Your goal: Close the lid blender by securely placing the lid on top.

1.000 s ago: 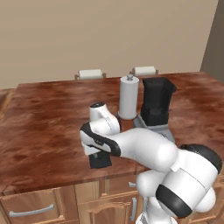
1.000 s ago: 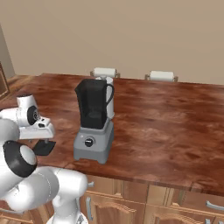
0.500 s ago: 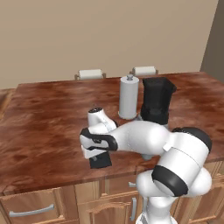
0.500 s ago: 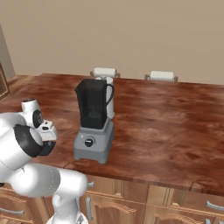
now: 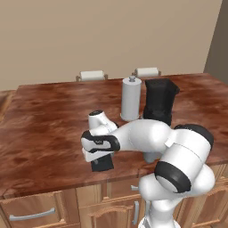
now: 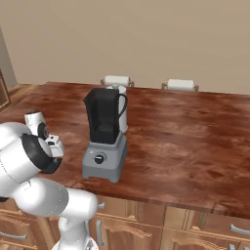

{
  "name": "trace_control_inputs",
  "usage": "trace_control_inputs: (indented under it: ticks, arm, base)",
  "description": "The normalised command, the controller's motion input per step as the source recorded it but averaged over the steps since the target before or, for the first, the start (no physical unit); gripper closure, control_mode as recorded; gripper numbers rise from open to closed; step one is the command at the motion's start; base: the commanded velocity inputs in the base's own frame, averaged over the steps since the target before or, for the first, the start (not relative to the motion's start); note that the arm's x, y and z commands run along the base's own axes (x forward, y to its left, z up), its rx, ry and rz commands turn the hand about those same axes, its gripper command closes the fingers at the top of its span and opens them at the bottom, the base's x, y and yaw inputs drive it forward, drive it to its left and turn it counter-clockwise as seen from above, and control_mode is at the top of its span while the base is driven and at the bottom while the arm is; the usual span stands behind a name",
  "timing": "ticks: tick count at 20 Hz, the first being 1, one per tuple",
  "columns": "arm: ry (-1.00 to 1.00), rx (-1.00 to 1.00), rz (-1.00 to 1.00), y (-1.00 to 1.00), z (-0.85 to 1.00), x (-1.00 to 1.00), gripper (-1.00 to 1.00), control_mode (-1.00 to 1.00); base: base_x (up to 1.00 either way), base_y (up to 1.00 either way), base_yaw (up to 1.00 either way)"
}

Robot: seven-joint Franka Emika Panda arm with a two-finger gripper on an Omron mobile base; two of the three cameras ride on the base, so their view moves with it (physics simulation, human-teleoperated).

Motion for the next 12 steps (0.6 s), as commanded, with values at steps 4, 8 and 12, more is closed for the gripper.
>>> trace_control_inputs:
  ticks: [4,8,12]
  arm:
    - [0.00,0.00,0.00,0.00,-0.01,0.00,-1.00,-1.00]
    - [0.00,0.00,0.00,0.00,-0.06,0.00,-1.00,-1.00]
    - [0.00,0.00,0.00,0.00,0.00,0.00,-1.00,-1.00]
  base:
    - [0.00,0.00,0.00]
    - [0.00,0.00,0.00]
    - [0.00,0.00,0.00]
